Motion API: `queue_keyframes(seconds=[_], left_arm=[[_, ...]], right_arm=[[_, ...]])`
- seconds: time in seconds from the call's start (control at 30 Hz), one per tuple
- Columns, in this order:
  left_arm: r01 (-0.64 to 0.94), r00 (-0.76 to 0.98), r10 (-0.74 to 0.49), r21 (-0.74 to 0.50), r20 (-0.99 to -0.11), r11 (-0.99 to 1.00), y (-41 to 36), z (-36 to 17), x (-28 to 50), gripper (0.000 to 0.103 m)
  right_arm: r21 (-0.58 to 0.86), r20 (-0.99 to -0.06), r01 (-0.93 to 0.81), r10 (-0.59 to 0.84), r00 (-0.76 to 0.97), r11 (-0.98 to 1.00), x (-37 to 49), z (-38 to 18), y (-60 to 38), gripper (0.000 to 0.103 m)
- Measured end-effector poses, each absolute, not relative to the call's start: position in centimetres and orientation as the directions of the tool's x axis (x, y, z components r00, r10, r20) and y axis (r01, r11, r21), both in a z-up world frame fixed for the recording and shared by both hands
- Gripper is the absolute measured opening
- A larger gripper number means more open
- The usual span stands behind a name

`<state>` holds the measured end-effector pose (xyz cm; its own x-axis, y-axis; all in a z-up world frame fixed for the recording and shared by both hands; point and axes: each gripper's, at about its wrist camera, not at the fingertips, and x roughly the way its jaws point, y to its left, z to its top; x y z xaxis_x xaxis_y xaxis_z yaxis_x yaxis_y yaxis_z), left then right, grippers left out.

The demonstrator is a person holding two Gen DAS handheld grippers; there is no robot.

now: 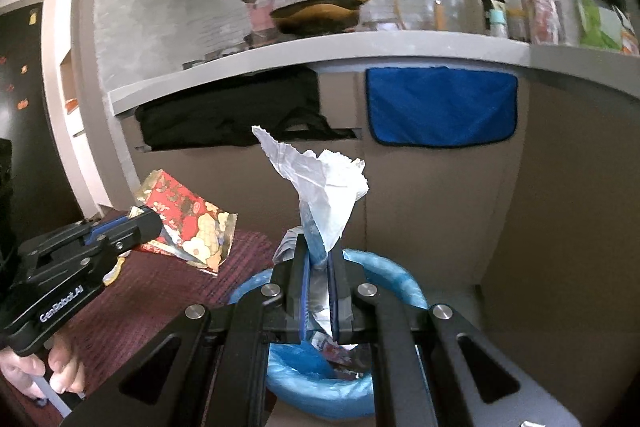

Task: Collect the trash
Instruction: 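Carry wrapper and tissue over the blue bin and open both grippers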

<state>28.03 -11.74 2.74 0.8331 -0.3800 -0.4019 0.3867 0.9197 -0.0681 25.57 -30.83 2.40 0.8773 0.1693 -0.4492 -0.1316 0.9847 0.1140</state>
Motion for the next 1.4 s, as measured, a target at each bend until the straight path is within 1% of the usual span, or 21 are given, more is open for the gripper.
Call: queue_keyframes(seconds=[0.5,0.8,1.07,1.13,1.17,1.2,1.23,1.27,1.3,1.33,1.4], left_arm=[[0.389,0.786,-0.386,-0.099,-0.482,0.916,-13.2,-0.7,31.2,0.007],[0.376,0.729,-0.395,-0.156,-0.559,0.913,-13.2,-3.8,34.1,0.007],[0.376,0.694,-0.411,-0.188,-0.591,0.907,-13.6,-5.4,35.5,0.008],[0.382,0.686,-0.424,-0.203,-0.592,0.901,-13.7,-5.6,35.7,0.01],[0.389,0.677,-0.436,-0.214,-0.593,0.896,-13.8,-5.8,35.8,0.011],[0.398,0.666,-0.448,-0.224,-0.596,0.89,-13.9,-5.8,36.0,0.017],[0.408,0.652,-0.464,-0.238,-0.6,0.882,-14.1,-5.9,36.2,0.025],[0.414,0.642,-0.478,-0.254,-0.599,0.874,-14.1,-5.9,36.2,0.03],[0.417,0.634,-0.492,-0.273,-0.596,0.867,-14.1,-5.9,36.2,0.036],[0.422,0.628,-0.506,-0.288,-0.591,0.86,-14.0,-5.8,36.2,0.038],[0.425,0.629,-0.507,-0.286,-0.589,0.859,-13.8,-5.6,36.0,0.038]], right_arm=[[0.152,-0.517,-0.101,0.167,0.84,0.983,28.2,-1.3,-32.4,0.007],[0.169,-0.568,-0.079,0.163,0.807,0.982,30.0,-3.6,-32.7,0.007],[0.189,-0.616,-0.062,0.168,0.77,0.98,31.8,-5.8,-33.0,0.008],[0.204,-0.623,-0.063,0.179,0.761,0.977,32.1,-6.1,-33.2,0.013],[0.213,-0.626,-0.063,0.185,0.758,0.975,32.2,-6.2,-33.2,0.013],[0.225,-0.624,-0.067,0.197,0.756,0.972,32.2,-6.3,-33.3,0.014],[0.232,-0.624,-0.072,0.205,0.754,0.97,32.3,-6.4,-33.3,0.019],[0.232,-0.625,-0.071,0.204,0.754,0.97,32.3,-6.5,-33.3,0.025],[0.229,-0.625,-0.066,0.199,0.755,0.971,32.3,-6.4,-33.3,0.039],[0.224,-0.621,-0.062,0.192,0.76,0.973,32.1,-6.4,-33.2,0.044],[0.209,-0.619,-0.064,0.183,0.764,0.976,31.7,-6.2,-33.0,0.044]])
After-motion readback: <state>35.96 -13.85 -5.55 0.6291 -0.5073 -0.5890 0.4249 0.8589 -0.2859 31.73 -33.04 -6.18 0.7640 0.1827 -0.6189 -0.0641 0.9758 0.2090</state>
